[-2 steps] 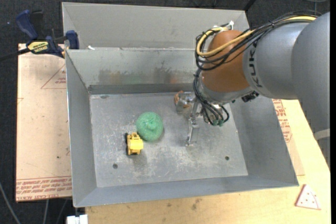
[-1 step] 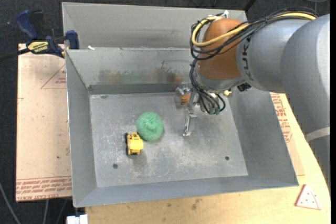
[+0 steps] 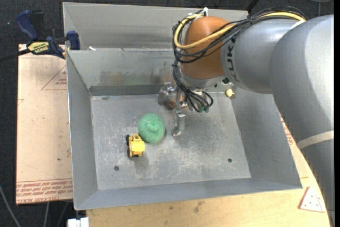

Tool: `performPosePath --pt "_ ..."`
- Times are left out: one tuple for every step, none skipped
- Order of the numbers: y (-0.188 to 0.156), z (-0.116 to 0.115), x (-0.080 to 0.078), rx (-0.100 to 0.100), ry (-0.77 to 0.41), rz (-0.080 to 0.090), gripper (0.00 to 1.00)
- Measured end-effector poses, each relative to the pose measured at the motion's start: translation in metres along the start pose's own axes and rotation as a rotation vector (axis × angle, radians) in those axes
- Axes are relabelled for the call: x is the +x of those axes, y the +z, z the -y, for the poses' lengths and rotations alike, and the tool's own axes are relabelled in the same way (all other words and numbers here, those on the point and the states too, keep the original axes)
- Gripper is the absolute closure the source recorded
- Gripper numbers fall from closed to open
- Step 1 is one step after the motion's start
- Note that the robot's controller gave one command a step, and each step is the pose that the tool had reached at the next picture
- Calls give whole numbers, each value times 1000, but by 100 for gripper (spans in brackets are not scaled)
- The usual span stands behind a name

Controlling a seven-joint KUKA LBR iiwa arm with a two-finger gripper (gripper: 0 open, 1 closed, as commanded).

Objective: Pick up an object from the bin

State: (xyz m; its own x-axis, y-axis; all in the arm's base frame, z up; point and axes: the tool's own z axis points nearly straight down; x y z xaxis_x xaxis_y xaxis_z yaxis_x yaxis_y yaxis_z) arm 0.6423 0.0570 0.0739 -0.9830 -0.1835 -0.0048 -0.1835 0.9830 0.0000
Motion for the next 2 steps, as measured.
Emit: performPosePath --pt "2 -27 -9 -3 -21 0 0" --pt "2 -51 -12 0 -156 0 0"
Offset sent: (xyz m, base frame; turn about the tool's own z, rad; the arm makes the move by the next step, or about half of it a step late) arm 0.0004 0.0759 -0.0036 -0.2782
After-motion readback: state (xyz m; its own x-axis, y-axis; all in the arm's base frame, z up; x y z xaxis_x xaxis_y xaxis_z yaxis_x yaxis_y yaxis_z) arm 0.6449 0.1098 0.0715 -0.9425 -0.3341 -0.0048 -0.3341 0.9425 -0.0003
